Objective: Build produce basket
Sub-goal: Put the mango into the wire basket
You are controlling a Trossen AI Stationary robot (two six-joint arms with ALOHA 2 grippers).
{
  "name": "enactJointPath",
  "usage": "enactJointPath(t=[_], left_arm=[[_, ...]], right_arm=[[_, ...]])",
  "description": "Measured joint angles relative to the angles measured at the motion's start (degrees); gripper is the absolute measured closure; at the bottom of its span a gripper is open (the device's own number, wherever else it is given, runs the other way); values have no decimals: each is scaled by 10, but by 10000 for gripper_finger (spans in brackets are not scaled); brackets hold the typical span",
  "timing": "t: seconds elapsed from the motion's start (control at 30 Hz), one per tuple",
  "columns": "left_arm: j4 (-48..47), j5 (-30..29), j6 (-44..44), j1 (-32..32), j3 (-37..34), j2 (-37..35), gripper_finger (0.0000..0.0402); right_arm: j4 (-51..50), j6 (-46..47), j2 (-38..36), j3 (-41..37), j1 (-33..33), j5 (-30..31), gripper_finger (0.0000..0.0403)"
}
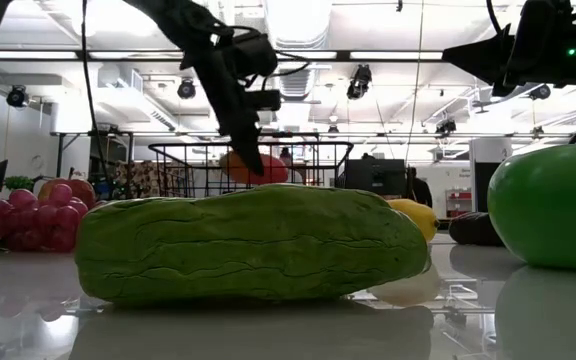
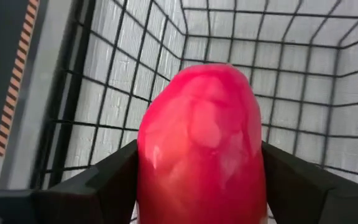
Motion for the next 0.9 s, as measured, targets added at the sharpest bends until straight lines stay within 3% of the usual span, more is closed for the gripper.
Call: enactJointPath(t=[0.57,0.9], left_arm=[[101,-27,-14,5,-81,7,136],[92,-29,-44,9,-84,6,118]], right_arm=[[0,-4,0,0,0,0,394],[0,-4,0,0,0,0,394]])
